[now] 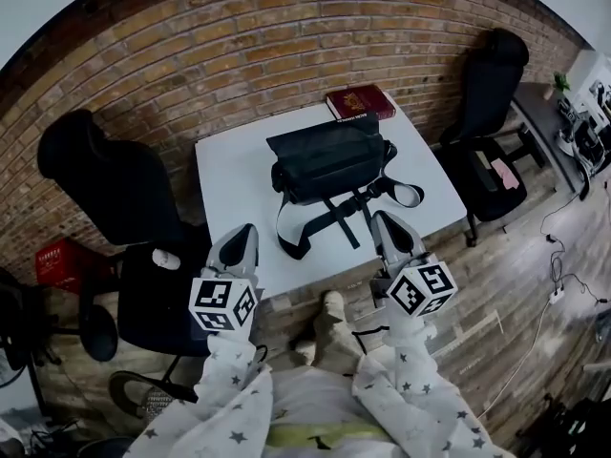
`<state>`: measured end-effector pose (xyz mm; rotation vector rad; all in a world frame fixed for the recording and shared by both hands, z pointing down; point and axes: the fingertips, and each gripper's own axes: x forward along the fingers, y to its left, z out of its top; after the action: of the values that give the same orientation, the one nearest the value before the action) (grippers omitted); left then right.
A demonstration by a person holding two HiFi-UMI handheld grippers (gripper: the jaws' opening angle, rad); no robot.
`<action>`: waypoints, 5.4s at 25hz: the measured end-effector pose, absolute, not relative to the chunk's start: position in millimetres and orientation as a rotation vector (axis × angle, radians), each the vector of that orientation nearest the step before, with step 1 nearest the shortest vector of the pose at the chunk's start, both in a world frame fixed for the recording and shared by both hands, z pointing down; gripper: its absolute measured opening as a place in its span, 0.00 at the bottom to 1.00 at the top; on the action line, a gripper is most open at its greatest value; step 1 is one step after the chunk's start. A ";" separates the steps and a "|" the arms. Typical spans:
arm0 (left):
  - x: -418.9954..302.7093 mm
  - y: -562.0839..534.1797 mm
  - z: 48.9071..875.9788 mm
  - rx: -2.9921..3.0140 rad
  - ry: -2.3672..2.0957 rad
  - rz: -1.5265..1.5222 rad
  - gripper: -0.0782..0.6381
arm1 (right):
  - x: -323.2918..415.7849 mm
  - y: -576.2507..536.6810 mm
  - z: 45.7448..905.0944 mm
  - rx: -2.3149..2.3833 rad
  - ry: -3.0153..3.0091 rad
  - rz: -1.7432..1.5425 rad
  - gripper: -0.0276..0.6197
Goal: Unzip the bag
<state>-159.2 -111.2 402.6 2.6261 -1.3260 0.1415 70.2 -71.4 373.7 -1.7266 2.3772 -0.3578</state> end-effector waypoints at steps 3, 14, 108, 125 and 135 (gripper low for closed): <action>-151.5 -137.3 404.2 2.602 -1.354 0.141 0.11 | 72.6 -104.9 376.9 -1.666 2.435 -0.371 0.04; -133.6 -200.6 417.6 2.482 -1.460 0.137 0.11 | 59.5 -191.8 406.0 -1.366 2.636 -0.508 0.04; -63.2 -294.0 476.2 2.556 -1.205 0.252 0.28 | -3.1 -247.3 549.0 -1.514 3.228 -0.640 0.07; -68.3 -293.9 477.7 2.491 -1.327 0.234 0.28 | 40.9 -256.7 545.8 -1.623 3.171 -0.642 0.07; -76.0 -295.8 477.4 2.458 -1.395 0.227 0.28 | 62.8 -261.5 542.7 -1.704 3.123 -0.646 0.07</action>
<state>-76.0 -295.8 477.4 2.4578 -1.3945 0.2270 62.8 -261.5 542.7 -1.7040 3.1231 -0.6462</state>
